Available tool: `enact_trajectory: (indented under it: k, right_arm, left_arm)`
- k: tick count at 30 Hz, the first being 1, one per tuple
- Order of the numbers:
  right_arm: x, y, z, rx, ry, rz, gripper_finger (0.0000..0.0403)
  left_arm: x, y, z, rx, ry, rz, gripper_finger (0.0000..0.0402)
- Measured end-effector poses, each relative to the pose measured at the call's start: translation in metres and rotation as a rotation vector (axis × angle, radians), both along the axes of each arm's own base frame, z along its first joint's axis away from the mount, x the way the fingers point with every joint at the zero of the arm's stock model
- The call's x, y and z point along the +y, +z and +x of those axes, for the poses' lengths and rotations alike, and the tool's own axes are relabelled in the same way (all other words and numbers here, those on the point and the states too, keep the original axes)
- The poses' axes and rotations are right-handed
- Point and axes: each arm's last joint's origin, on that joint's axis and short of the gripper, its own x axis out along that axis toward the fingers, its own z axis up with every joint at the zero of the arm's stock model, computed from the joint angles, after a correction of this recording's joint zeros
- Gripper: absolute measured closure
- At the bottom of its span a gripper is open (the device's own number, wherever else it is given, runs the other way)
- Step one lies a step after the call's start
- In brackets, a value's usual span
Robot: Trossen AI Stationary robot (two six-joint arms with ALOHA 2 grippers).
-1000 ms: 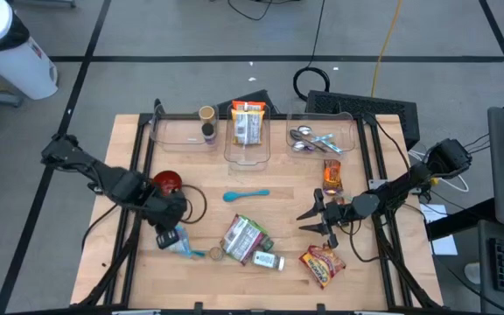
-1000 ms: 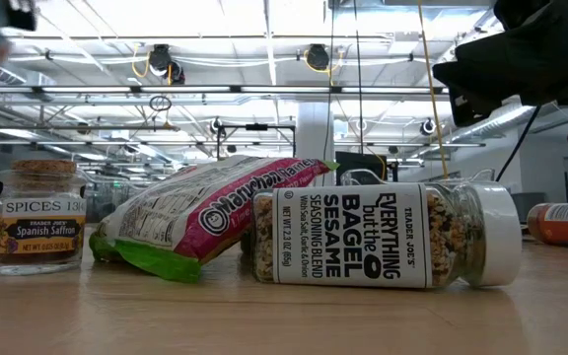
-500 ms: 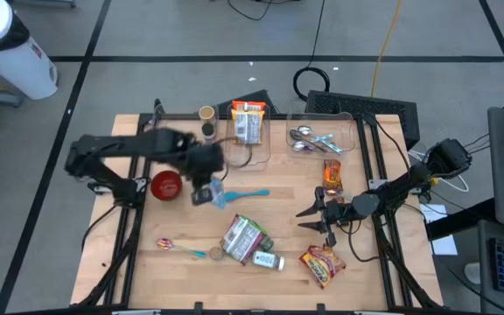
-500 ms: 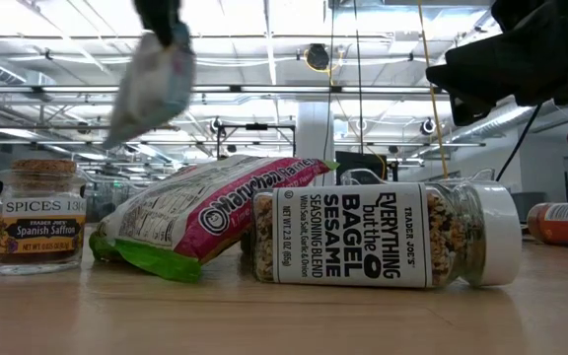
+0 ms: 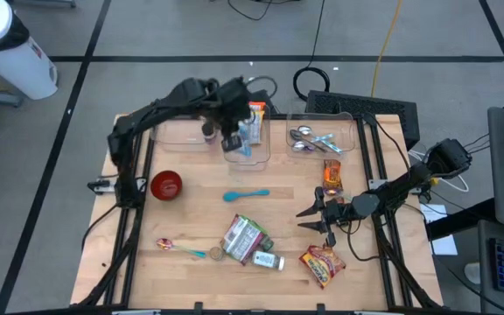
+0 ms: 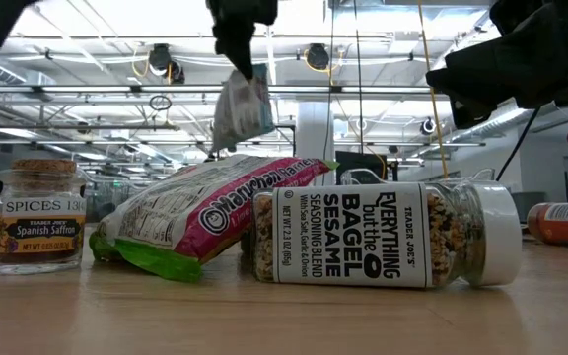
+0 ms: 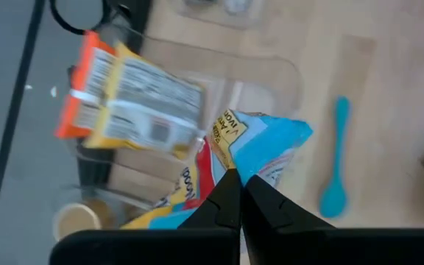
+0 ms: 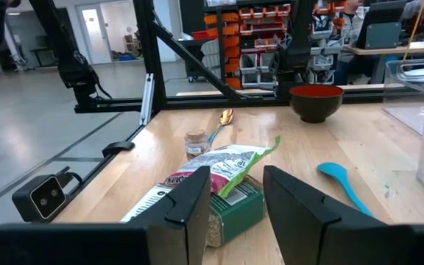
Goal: Pick & Place Food Item
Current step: Put the blue noodle pack into the middle transparent bin
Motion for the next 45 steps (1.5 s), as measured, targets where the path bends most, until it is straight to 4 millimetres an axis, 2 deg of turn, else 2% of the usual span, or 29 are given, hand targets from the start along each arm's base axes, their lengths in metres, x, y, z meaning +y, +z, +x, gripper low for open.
enact_trajectory:
  k: [3, 7, 15, 29, 39, 45]
  right_arm:
    - [0.000, 0.000, 0.000, 0.000, -0.001, 0.000, 0.0284]
    - [-0.001, -0.001, 0.000, 0.006, -0.032, -0.004, 0.0284]
    - [-0.002, -0.005, 0.000, 0.049, -0.080, -0.027, 0.0284]
    - [-0.003, -0.009, 0.000, 0.094, -0.111, 0.032, 0.0284]
    - [-0.003, -0.010, 0.000, 0.104, -0.114, 0.066, 0.0284]
    - [-0.003, -0.011, 0.000, 0.112, -0.115, 0.073, 0.0284]
  left_arm:
    - [0.021, -0.002, 0.007, -0.006, 0.014, 0.022, 0.0401]
    - [0.043, -0.016, 0.018, 0.014, 0.029, 0.042, 0.0401]
    - [0.068, -0.048, 0.036, 0.041, 0.049, 0.033, 0.0401]
    - [0.074, -0.069, 0.049, 0.011, 0.049, 0.047, 0.0400]
    - [0.080, -0.098, 0.047, 0.070, 0.062, 0.018, 0.0400]
    - [0.083, -0.101, 0.047, 0.062, 0.071, 0.021, 0.0400]
